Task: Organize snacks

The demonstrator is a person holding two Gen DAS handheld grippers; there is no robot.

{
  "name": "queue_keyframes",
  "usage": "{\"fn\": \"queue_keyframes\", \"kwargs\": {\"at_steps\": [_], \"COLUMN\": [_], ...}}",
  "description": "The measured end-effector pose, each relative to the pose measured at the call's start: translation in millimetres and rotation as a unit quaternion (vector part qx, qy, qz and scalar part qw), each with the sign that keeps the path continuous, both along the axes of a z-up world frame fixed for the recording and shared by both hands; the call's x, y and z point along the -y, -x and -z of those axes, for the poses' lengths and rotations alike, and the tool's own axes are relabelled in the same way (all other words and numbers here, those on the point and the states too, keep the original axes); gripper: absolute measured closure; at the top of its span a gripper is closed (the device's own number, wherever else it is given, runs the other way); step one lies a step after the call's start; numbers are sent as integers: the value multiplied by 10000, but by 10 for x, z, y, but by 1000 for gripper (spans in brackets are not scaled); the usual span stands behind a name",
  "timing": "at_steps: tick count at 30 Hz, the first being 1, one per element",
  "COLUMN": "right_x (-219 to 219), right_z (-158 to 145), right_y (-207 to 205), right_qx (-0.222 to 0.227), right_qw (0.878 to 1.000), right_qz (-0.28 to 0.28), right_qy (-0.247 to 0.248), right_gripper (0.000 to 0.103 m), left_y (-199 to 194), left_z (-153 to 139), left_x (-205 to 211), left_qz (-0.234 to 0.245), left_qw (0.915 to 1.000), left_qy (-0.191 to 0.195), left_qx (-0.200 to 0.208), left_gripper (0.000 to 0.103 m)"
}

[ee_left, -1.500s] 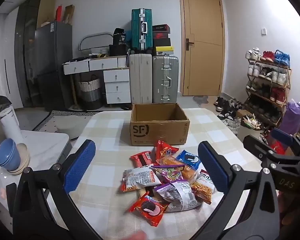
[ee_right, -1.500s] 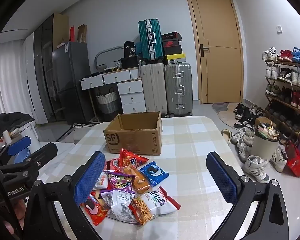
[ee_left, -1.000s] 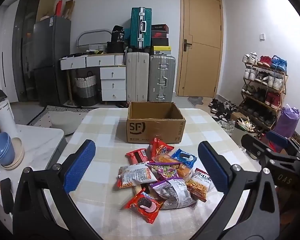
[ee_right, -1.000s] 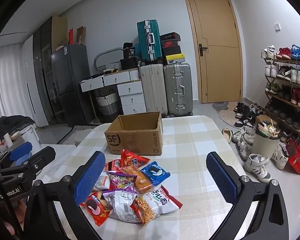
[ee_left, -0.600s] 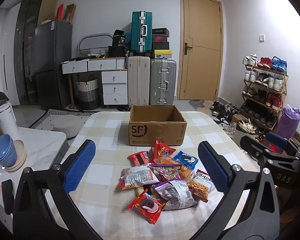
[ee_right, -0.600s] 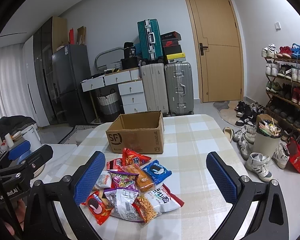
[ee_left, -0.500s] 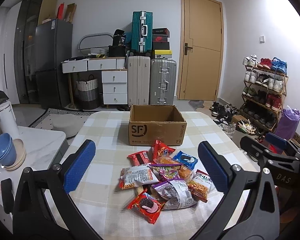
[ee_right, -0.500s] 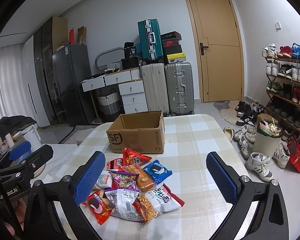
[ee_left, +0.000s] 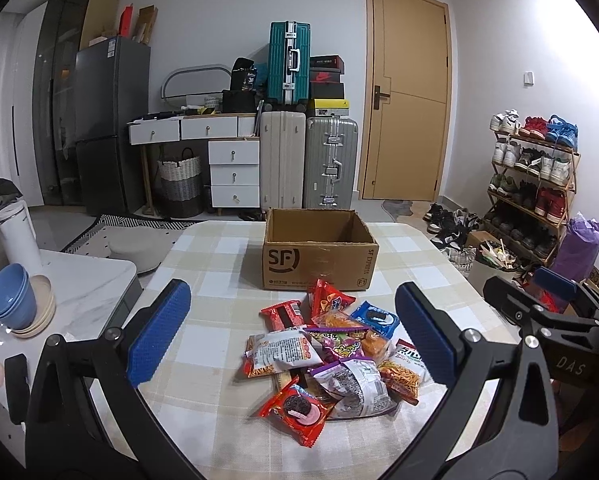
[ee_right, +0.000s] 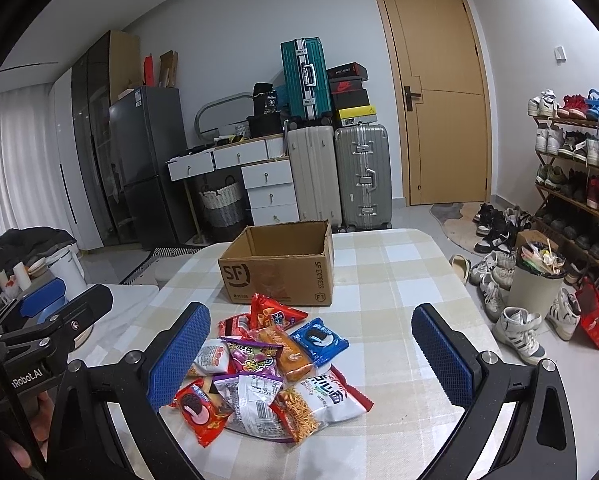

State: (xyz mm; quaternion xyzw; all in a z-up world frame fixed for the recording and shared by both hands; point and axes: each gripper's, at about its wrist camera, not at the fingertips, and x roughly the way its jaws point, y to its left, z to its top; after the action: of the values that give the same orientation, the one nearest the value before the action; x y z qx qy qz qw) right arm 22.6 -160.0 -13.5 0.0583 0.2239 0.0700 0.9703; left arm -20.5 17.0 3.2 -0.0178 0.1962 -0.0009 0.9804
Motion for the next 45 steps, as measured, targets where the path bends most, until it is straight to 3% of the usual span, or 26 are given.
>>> {"fn": "queue_keyframes", "kwargs": {"at_steps": [26,34,45], "right_x": [-33,-59,4], "right_z": [4,43,150], "right_y": [14,25,-39], "right_qx": [-35,-63,-199], "right_qw": [9998,9998,9997], "right_qz": [-174,-188,-130], "right_qy": [-1,-16,-87], "right_gripper": [0,0,0], "left_y": [-89,-105,-288], "left_z": [125,167,460], "left_x": [-110,-99,-152], "left_qz": [-72,-83,54], "left_qw": [9994,9995,9965], "left_qy": [261,180,306], "left_qx": [-224,-252,-778], "left_gripper": [1,1,1]}}
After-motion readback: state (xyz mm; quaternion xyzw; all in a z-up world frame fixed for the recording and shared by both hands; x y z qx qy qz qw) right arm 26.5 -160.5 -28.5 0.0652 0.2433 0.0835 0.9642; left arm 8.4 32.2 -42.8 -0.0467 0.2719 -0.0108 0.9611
